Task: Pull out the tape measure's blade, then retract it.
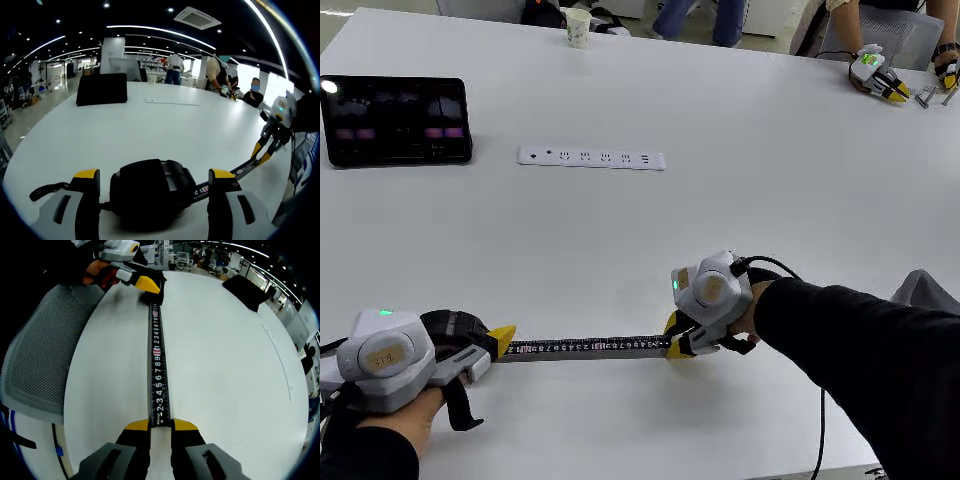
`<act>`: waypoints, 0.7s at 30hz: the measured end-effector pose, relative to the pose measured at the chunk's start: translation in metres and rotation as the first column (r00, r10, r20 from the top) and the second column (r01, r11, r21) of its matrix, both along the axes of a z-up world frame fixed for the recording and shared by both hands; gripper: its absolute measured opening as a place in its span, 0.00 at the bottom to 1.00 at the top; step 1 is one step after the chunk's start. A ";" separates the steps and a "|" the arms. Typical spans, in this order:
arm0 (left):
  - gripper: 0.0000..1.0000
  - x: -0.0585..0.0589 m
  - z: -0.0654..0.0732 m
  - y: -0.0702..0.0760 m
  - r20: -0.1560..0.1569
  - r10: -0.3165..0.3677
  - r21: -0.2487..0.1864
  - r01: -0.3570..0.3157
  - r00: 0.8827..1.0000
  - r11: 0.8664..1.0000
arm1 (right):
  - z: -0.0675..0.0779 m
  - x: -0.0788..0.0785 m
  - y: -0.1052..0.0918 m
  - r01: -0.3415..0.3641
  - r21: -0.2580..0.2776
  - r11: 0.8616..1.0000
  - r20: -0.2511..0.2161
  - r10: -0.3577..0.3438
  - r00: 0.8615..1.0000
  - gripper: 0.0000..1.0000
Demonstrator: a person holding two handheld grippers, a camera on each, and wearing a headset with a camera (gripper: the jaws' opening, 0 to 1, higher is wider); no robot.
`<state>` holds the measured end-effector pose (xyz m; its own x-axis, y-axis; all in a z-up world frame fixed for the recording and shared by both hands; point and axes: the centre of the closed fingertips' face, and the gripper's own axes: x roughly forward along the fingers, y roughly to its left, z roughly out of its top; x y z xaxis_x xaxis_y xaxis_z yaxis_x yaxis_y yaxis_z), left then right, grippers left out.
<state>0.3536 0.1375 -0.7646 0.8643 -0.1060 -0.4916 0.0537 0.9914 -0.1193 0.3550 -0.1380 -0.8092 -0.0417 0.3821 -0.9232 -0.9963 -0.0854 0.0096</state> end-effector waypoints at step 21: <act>0.63 -0.007 -0.010 0.003 -0.104 0.017 -0.002 -0.017 0.994 1.000 | -0.001 0.002 0.003 0.053 -0.044 0.998 -0.024 -0.054 0.998 0.10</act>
<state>0.3462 0.1405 -0.7745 0.8100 -0.0932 -0.5790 0.0243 0.9918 -0.1257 0.3574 -0.1354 -0.8103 -0.0461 0.3437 -0.9379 -0.9988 -0.0310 0.0377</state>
